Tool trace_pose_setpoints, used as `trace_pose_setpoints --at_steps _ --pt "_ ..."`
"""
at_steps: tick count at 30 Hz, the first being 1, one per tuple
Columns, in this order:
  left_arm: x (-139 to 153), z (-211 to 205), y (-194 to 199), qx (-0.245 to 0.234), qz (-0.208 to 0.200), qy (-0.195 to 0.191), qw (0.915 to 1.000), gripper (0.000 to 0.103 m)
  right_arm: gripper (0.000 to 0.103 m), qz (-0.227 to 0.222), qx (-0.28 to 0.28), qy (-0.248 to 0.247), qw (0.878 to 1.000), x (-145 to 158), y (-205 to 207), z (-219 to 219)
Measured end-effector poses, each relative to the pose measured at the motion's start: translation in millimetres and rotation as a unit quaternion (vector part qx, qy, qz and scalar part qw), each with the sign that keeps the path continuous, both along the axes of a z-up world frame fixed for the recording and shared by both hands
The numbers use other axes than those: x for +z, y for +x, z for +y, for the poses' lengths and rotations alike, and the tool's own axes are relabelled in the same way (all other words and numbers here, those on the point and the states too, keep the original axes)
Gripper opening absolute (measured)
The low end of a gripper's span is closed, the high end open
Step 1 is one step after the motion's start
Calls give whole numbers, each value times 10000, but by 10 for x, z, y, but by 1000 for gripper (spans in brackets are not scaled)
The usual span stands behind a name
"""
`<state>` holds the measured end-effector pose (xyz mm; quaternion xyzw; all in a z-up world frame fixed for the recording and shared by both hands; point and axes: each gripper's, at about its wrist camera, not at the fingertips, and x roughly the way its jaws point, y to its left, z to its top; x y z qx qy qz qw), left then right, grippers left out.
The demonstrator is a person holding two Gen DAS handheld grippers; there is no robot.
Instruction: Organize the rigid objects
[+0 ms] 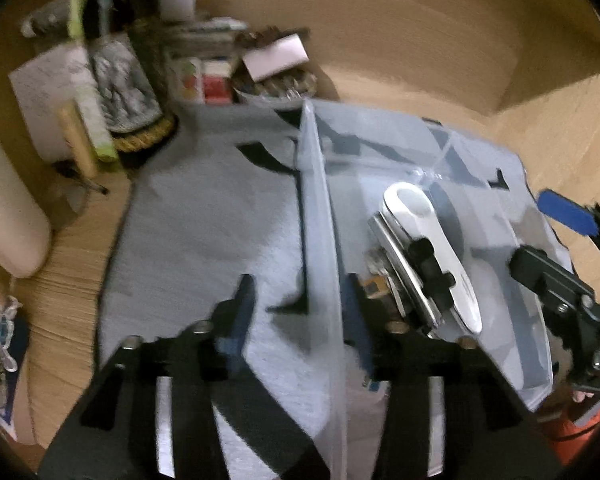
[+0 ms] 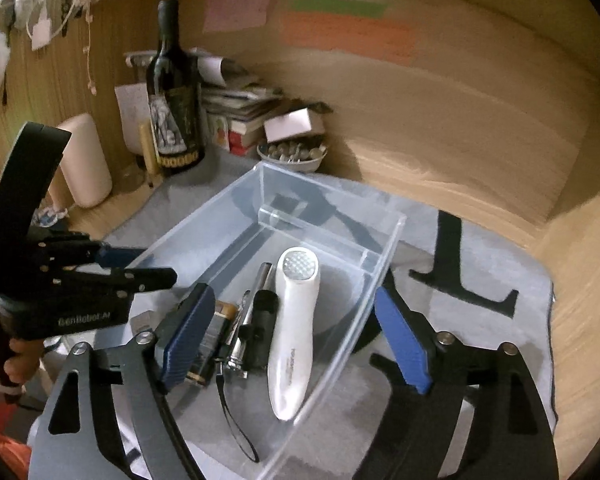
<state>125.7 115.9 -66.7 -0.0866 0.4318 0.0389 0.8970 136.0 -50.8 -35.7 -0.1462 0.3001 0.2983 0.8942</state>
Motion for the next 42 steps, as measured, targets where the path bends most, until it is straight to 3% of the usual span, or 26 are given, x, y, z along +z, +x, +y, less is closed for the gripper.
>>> trace_pose_setpoints --at_steps 8,14,19,27,33,42 --pt "332 -141 -288 30 -707 245 9972 73 89 -372 -364 558 9971 192 -179 -356" --pt "571 -341 -523 17 -1301 351 9909 80 99 -728 -554 866 9920 304 -421 -582" --pt "729 -512 -820 33 -1881 459 9811 87 103 -1072 -617 1054 9867 406 -655 -752" --pt "901 -745 -1229 112 -2635 712 9620 102 103 -1267 -673 1297 9811 452 -890 -938" --pt "921 -853 -1341 77 -2842 781 9555 102 103 -1325 -737 1404 9784 448 -964 -1042" --pt "905 -897 -1334 23 -2891 761 9543 102 103 -1357 -815 1479 9762 467 -995 -1111"
